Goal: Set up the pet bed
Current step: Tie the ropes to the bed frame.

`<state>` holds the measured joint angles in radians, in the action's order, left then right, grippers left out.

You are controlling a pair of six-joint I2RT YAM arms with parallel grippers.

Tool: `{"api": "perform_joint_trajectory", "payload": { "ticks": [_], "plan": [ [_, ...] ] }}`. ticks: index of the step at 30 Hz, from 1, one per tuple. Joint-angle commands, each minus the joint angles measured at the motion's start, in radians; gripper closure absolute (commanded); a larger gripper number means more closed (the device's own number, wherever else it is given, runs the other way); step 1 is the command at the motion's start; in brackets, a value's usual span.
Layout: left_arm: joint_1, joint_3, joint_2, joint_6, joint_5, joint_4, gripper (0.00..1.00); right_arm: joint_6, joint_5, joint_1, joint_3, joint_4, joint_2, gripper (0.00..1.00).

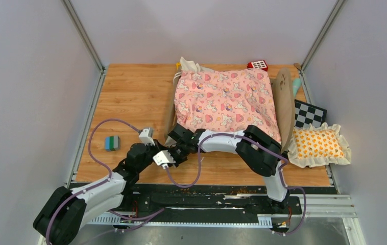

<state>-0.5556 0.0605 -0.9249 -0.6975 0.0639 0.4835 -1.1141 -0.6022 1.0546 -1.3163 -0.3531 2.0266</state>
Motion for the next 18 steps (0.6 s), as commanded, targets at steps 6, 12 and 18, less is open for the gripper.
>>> {"api": "perform_joint_trajectory", "payload": {
  "ticks": [6,12,18],
  "plan": [
    [-0.002,0.008,0.149,-0.071,0.068,-0.046,0.94,0.047,0.038,-0.001,0.059,0.01,-0.02,1.0],
    [-0.003,0.002,0.089,-0.113,0.117,0.018,0.94,0.069,0.035,-0.001,0.08,0.052,-0.032,1.0],
    [-0.002,0.002,0.012,-0.164,0.176,0.125,0.96,0.119,0.058,-0.001,0.118,0.163,-0.045,1.0]
  ]
}}
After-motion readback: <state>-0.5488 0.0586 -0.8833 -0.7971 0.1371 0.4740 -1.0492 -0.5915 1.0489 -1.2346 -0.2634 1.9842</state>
